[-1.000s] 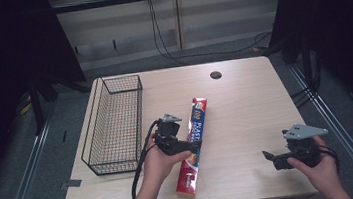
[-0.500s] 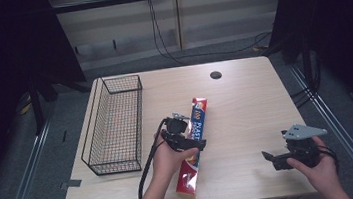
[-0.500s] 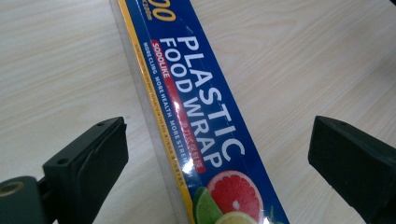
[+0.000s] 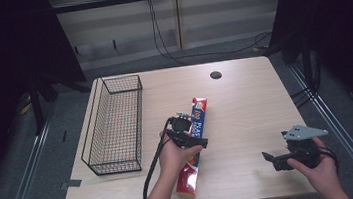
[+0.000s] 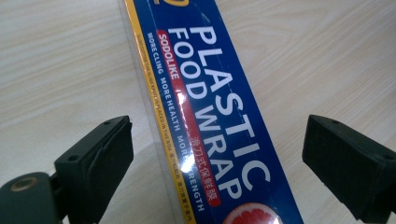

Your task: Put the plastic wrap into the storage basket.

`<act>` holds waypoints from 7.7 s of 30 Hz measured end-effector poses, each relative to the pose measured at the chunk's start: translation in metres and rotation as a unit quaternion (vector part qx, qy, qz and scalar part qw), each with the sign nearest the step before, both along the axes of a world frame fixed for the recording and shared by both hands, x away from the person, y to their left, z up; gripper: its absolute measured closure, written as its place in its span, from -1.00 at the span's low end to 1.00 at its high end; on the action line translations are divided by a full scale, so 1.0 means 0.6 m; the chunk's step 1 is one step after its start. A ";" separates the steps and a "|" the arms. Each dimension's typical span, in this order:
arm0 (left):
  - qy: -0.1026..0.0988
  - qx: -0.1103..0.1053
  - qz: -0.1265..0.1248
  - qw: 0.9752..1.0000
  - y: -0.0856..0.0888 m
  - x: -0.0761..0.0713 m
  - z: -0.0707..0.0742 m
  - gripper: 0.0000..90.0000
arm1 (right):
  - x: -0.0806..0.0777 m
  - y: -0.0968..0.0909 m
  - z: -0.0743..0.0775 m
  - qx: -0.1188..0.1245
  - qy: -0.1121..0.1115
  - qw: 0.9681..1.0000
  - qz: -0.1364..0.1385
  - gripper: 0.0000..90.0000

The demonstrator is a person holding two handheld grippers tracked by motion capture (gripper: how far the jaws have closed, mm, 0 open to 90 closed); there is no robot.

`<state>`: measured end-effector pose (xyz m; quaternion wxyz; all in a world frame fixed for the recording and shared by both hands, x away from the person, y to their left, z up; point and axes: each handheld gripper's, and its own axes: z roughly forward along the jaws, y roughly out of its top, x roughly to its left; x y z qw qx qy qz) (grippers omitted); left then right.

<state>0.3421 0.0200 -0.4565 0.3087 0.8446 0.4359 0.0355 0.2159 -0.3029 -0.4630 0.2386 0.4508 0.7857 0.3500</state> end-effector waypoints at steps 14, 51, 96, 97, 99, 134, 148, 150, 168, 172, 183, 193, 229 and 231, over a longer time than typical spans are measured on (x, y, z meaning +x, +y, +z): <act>0.011 0.015 0.000 1.000 -0.016 0.006 -0.014 -0.67 | 0.002 -0.003 -0.001 0.000 0.002 1.000 -0.004 -0.95; 0.070 0.114 0.057 0.989 -0.040 0.019 0.000 -0.15 | 0.008 0.002 0.004 0.001 0.001 1.000 0.006 -0.95; 0.094 0.122 0.127 0.980 0.051 0.054 0.102 -0.03 | 0.012 0.008 0.005 0.007 -0.003 1.000 0.014 -0.95; 0.095 0.122 0.128 0.980 0.055 0.054 0.104 -0.03 | 0.014 0.009 0.005 0.008 -0.001 1.000 0.017 -0.95; 0.096 0.119 0.133 0.979 0.058 0.053 0.107 -0.03 | 0.017 0.013 0.003 0.009 0.000 1.000 0.018 -0.95; 0.109 0.098 0.190 0.971 0.132 0.066 0.169 -0.03 | 0.039 0.034 0.002 0.018 0.009 0.999 0.040 -0.95; 0.107 0.095 0.213 0.966 0.169 0.066 0.185 -0.03 | 0.042 0.038 0.001 0.015 0.009 0.999 0.044 -0.95; 0.105 0.097 0.216 0.966 0.177 0.066 0.189 -0.03 | 0.043 0.038 0.001 0.014 0.012 0.999 0.043 -0.95; 0.105 0.091 0.240 0.961 0.218 0.066 0.209 -0.03 | 0.047 0.036 0.001 0.022 0.012 0.999 0.043 -0.95; 0.102 0.090 0.243 0.960 0.226 0.066 0.209 -0.03 | 0.047 0.036 0.002 0.022 0.014 0.999 0.045 -0.95; 0.103 0.097 0.263 0.954 0.256 0.064 0.210 -0.03 | 0.046 0.037 0.002 0.023 0.014 0.998 0.049 -0.95; 0.105 0.105 0.268 0.952 0.273 0.064 0.205 -0.03 | 0.047 0.037 0.003 0.024 0.016 0.998 0.049 -0.95; 0.113 0.116 0.300 0.940 0.311 0.084 0.163 -0.03 | 0.048 0.040 0.002 0.018 0.016 0.998 0.054 -0.95; 0.111 0.123 0.294 0.941 0.314 0.085 0.162 -0.03 | 0.048 0.041 0.001 0.018 0.016 0.998 0.053 -0.95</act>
